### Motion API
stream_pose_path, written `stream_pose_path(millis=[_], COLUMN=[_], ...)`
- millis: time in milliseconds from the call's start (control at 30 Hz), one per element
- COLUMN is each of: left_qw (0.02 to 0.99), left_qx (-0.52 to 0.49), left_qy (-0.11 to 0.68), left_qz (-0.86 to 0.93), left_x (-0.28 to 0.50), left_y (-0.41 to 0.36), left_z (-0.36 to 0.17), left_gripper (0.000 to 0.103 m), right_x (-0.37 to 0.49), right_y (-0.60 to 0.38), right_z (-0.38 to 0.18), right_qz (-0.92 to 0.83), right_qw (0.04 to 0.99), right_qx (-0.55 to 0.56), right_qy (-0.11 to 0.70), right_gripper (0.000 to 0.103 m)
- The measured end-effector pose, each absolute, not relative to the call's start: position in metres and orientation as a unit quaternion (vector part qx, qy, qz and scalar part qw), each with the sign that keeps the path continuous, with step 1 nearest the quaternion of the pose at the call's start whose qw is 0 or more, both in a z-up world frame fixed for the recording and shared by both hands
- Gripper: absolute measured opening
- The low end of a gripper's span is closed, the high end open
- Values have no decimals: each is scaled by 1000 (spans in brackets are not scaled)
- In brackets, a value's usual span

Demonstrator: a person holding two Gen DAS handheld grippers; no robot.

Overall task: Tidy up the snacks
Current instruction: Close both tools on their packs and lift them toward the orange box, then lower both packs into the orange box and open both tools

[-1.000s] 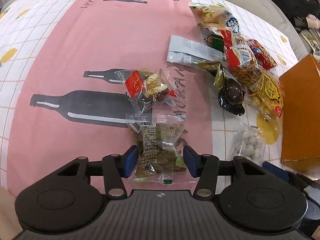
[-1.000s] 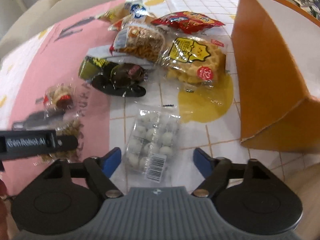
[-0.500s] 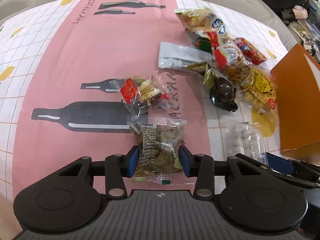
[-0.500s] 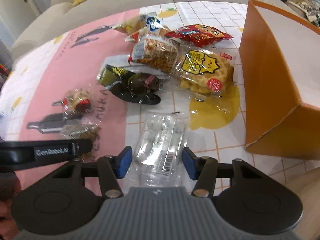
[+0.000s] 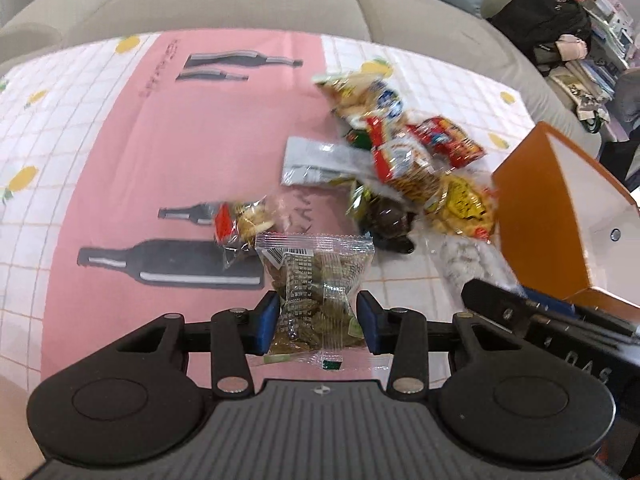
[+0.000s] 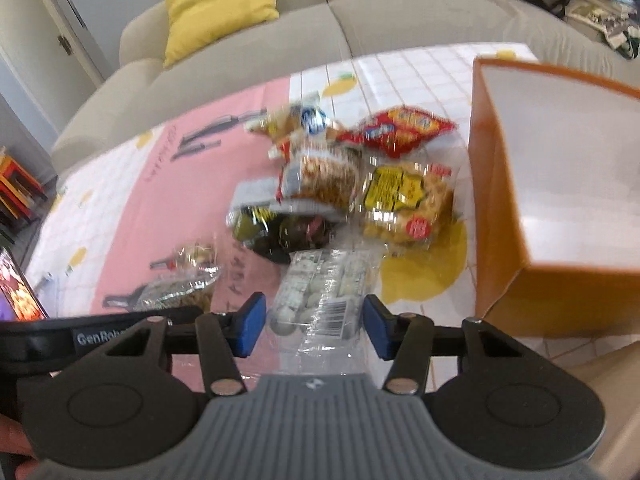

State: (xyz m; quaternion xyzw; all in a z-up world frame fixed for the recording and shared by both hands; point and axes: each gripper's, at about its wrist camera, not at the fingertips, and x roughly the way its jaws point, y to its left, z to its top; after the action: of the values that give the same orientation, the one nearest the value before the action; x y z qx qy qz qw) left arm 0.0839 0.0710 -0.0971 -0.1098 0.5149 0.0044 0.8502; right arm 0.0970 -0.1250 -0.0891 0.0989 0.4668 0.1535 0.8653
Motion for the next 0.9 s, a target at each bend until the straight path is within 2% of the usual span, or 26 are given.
stream_pose_path(millis=[300, 500, 700, 900], left_qw=[871, 874, 855, 813], left_qx=[-86, -65, -48, -13], left_qy=[482, 465, 477, 525], left_qz=[-46, -124, -200, -252], left_x=[94, 122, 159, 195], left_y=[34, -17, -75, -132], left_z=[-53, -20, -13, -36], left_gripper=[46, 46, 45, 45], right_x=[97, 109, 129, 157], right_y=[-169, -230, -289, -327], right_z=[-36, -12, -15, -46], right_qz=[149, 114, 71, 57], right_qw=[891, 904, 906, 883], right_qx=[119, 126, 115, 120], right_qy=[413, 392, 402, 449], right_gripper=[51, 51, 51, 52])
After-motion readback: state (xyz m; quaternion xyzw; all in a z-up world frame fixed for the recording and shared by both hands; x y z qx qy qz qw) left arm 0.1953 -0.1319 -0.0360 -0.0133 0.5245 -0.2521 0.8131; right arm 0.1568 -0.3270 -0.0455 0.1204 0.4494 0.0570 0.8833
